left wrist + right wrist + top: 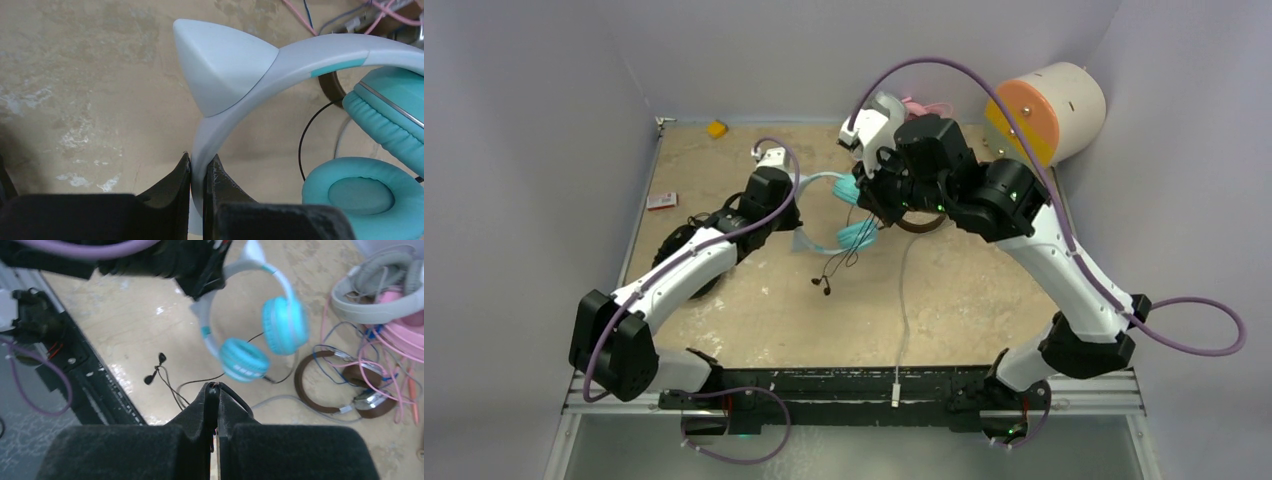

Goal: Wrap the headphones
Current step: Wrap the headphones cable around the headphones.

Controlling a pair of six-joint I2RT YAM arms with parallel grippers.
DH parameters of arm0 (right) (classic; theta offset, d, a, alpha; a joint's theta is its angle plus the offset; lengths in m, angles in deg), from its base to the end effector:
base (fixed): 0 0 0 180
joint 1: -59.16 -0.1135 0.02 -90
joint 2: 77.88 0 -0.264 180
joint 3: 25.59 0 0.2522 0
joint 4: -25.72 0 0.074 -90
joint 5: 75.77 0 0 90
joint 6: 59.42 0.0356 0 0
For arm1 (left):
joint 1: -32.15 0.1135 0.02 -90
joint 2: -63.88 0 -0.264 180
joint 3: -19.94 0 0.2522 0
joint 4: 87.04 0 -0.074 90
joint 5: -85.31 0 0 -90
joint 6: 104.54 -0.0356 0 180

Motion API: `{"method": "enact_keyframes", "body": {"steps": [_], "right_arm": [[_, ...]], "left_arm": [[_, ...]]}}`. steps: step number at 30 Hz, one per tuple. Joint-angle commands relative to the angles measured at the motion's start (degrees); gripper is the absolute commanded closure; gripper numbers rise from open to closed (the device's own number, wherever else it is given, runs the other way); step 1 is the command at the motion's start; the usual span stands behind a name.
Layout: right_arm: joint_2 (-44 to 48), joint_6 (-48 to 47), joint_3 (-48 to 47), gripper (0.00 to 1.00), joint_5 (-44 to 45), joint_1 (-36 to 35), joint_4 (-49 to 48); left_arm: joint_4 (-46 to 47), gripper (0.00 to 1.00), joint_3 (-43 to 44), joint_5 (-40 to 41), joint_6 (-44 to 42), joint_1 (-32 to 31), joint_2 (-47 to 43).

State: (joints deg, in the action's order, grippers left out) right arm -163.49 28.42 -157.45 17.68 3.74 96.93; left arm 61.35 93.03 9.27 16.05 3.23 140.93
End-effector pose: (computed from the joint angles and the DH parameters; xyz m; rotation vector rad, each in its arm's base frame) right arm 0.1570 0.2240 0.5127 -0.9508 1.8117 0.5295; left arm 0.2674 -0.1379 0.2902 -0.1694 2.1825 -0.3254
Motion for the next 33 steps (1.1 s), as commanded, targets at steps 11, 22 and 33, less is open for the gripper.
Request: {"method": "enact_keyframes", "body": {"steps": [11,22,33], "right_arm": [[-9.04,-3.2,-13.83,1.0,-5.82,12.76,5.35],[-11.76,7.12,-14.21,1.0,-23.8,17.37,-5.53],[-8.22,17.22,-6.37,1.0,-22.44,22.28,-22.69]], "left_arm": [[-4.09,1.0,0.59,-10.65,-2.4,-6.07,3.15],[3.58,1.0,0.65,-19.71,1.98,-6.49,9.74],[7.52,1.0,2.64,-24.69,5.14,-8.06,14.23]]}}
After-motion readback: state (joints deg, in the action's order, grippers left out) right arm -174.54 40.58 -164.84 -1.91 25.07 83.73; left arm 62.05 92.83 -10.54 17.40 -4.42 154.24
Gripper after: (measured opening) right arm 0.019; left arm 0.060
